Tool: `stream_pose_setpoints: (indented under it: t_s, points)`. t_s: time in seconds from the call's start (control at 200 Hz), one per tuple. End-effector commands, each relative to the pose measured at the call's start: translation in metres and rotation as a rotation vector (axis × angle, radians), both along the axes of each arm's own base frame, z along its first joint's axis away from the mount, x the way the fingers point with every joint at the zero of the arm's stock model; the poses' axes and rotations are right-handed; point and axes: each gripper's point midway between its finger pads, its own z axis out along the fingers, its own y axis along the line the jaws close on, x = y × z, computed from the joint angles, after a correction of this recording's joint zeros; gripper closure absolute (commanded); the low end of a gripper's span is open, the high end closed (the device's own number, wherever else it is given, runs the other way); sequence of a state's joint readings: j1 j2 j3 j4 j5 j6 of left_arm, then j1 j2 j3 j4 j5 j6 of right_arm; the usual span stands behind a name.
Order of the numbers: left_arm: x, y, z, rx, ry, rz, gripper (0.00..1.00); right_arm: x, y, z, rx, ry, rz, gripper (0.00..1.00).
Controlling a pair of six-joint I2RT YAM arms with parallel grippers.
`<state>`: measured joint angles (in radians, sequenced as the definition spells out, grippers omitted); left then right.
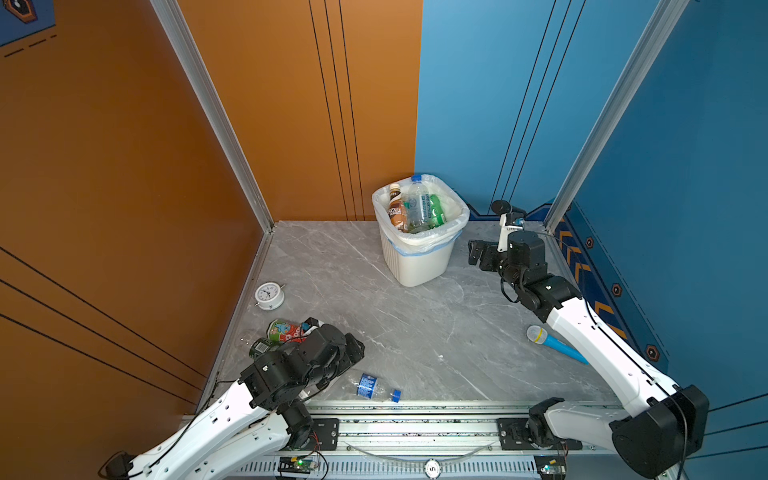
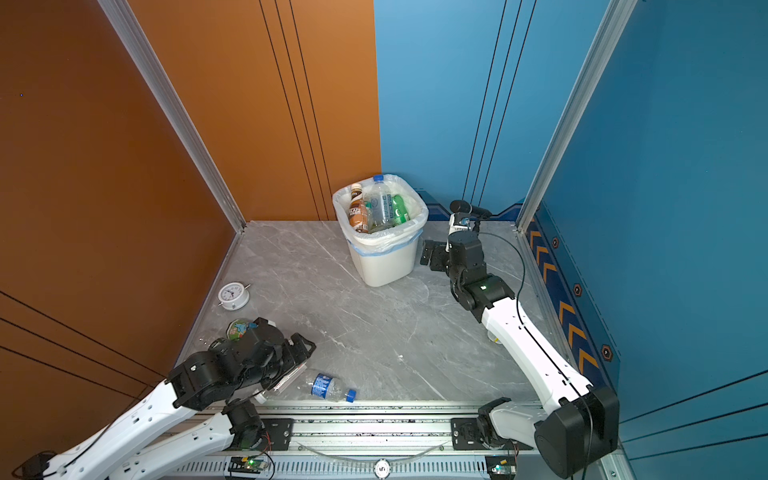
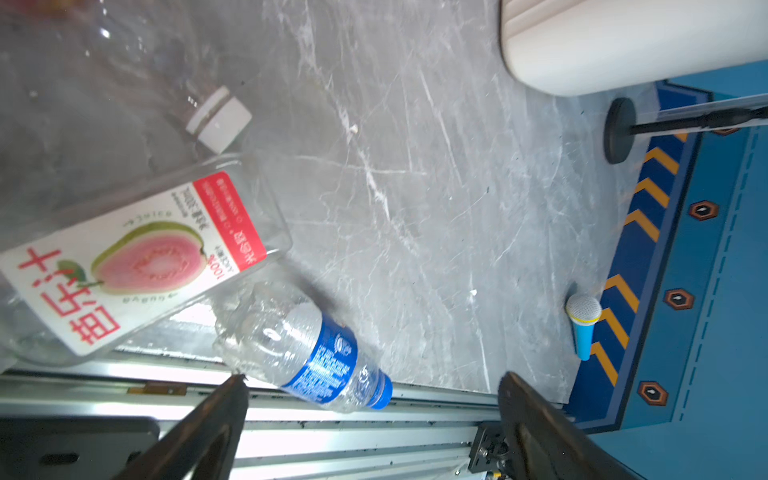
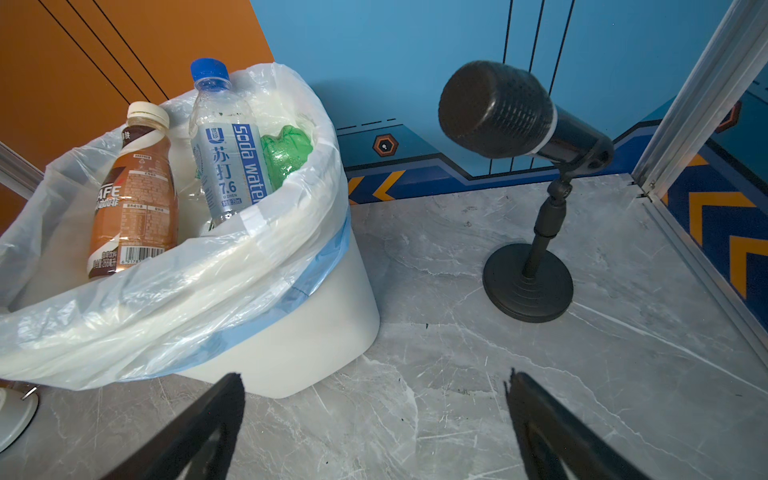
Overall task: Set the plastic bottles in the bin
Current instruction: 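Withdraw the right gripper beside the bin while the left gripper reaches the blue-labelled bottle, then lower the left gripper onto the clear blue-labelled water bottle and grasp it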
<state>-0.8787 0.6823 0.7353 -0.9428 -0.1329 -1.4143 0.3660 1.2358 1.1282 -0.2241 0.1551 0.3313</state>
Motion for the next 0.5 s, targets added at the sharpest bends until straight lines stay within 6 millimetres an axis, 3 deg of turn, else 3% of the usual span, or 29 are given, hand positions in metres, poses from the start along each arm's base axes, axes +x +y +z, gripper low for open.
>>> stream_pose_setpoints:
  t_s: [0.0,0.215,0.496]
  points:
    - [-0.014,0.005,-0.015,0.044,0.087,0.059,0.05,-0.003,0.000,0.007,0.038,-0.017,0.015,0.00]
    - [-0.034,-0.008,-0.036,0.038,0.175,0.036,0.04,-0.003,-0.003,0.006,0.060,-0.013,0.017,0.00]
    - [-0.033,-0.037,-0.065,-0.003,0.207,0.020,0.04,-0.004,-0.004,0.003,0.080,-0.003,0.025,0.00]
